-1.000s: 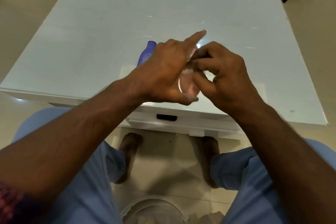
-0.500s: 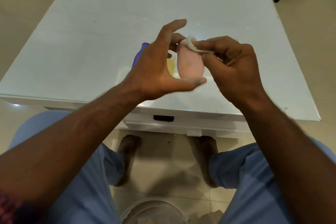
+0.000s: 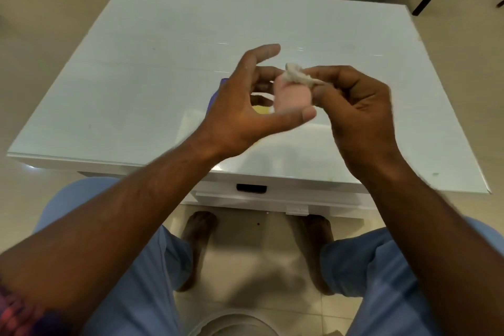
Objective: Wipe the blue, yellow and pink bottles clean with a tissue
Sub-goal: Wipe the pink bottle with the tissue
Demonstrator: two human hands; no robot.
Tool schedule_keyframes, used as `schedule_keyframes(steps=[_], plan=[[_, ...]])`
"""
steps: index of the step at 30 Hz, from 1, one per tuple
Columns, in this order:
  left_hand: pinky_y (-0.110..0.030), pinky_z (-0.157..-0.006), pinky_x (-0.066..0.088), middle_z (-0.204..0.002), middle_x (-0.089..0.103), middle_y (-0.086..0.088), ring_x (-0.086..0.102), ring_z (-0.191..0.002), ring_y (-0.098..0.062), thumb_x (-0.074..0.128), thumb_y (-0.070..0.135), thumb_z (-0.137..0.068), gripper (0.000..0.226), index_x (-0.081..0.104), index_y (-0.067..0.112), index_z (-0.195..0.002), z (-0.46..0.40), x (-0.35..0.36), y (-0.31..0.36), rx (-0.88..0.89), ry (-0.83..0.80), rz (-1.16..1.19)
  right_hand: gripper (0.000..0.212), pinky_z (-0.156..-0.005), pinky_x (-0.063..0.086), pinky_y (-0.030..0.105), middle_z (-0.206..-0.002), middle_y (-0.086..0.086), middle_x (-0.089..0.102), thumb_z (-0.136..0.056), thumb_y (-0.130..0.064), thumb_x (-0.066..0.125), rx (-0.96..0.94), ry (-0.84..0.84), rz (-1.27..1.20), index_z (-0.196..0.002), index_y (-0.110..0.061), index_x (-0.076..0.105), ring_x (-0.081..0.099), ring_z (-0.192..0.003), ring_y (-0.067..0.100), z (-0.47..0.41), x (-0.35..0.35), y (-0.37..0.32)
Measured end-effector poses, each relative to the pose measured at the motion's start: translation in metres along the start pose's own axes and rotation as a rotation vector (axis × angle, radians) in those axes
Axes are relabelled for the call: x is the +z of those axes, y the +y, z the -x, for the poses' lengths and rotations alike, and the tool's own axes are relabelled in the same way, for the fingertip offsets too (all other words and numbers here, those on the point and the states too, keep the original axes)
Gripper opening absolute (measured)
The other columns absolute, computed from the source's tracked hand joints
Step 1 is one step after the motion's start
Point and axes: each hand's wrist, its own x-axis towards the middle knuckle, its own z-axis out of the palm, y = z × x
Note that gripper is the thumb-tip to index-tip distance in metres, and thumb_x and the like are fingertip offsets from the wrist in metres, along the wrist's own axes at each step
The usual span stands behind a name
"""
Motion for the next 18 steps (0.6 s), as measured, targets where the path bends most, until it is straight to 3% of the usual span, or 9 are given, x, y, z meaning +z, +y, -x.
schedule_keyframes(steps=[2, 5, 7, 10, 12, 15, 18], plan=[[-0.021, -0.089, 0.057, -0.135, 0.058, 0.001, 0.062, -0.119, -0.012, 0.081, 0.05, -0.07, 0.099, 0.033, 0.023, -0.152, 0.002, 0.006, 0.001, -0.022, -0.026, 0.052, 0.02, -0.092, 0.064, 0.042, -0.109, 0.005, 0.08, -0.102, -0.016, 0.068, 0.072, -0.017, 0.039, -0.118, -0.011, 0.078, 0.076, -0.103, 0.019, 0.001, 0.001, 0.002], [-0.032, -0.096, 0.058, -0.135, 0.06, 0.001, 0.063, -0.12, -0.014, 0.075, 0.061, -0.068, 0.096, 0.038, 0.025, -0.15, -0.003, 0.003, -0.001, -0.104, 0.063, 0.135, 0.018, -0.08, 0.063, 0.031, -0.105, 0.008, 0.077, -0.1, -0.006, 0.068, -0.054, -0.001, -0.001, -0.116, -0.001, 0.074, 0.075, -0.093, 0.017, 0.004, 0.004, -0.008], [-0.032, -0.096, 0.058, -0.136, 0.059, 0.001, 0.062, -0.12, -0.013, 0.072, 0.062, -0.069, 0.094, 0.039, 0.026, -0.149, -0.004, 0.002, -0.002, -0.098, 0.072, 0.129, 0.014, -0.077, 0.061, 0.027, -0.101, 0.005, 0.075, -0.101, -0.002, 0.065, -0.097, 0.006, -0.021, -0.113, -0.002, 0.072, 0.073, -0.089, 0.015, 0.006, 0.005, -0.009], [-0.02, -0.086, 0.056, -0.133, 0.059, 0.002, 0.062, -0.119, -0.01, 0.072, 0.059, -0.069, 0.092, 0.039, 0.026, -0.148, -0.001, 0.01, 0.001, -0.086, -0.004, 0.153, 0.015, -0.081, 0.065, 0.035, -0.099, 0.003, 0.077, -0.102, -0.012, 0.065, 0.067, 0.022, 0.034, -0.112, -0.007, 0.074, 0.074, -0.092, 0.015, 0.003, 0.003, -0.002], [-0.019, -0.085, 0.056, -0.132, 0.059, 0.002, 0.062, -0.118, -0.011, 0.071, 0.061, -0.067, 0.093, 0.04, 0.026, -0.148, -0.001, 0.012, 0.001, -0.101, -0.002, 0.174, 0.015, -0.081, 0.066, 0.04, -0.094, 0.007, 0.076, -0.1, -0.015, 0.067, 0.069, 0.022, 0.029, -0.107, -0.005, 0.075, 0.074, -0.088, 0.021, 0.001, 0.002, -0.003], [-0.024, -0.09, 0.058, -0.134, 0.059, 0.0, 0.063, -0.119, -0.014, 0.069, 0.063, -0.065, 0.096, 0.041, 0.025, -0.148, -0.004, 0.009, -0.001, -0.116, 0.028, 0.182, 0.013, -0.072, 0.061, 0.032, -0.085, 0.007, 0.069, -0.094, -0.015, 0.061, -0.101, 0.029, -0.03, -0.098, -0.006, 0.07, 0.069, -0.079, 0.022, 0.003, 0.003, -0.011], [-0.021, -0.087, 0.057, -0.133, 0.059, -0.001, 0.063, -0.117, -0.012, 0.072, 0.059, -0.068, 0.094, 0.04, 0.024, -0.149, -0.001, 0.013, 0.001, -0.092, -0.014, 0.187, 0.012, -0.074, 0.062, 0.035, -0.088, 0.005, 0.073, -0.099, -0.015, 0.063, 0.059, 0.03, 0.013, -0.1, -0.009, 0.072, 0.07, -0.082, 0.021, 0.002, 0.003, -0.005]])
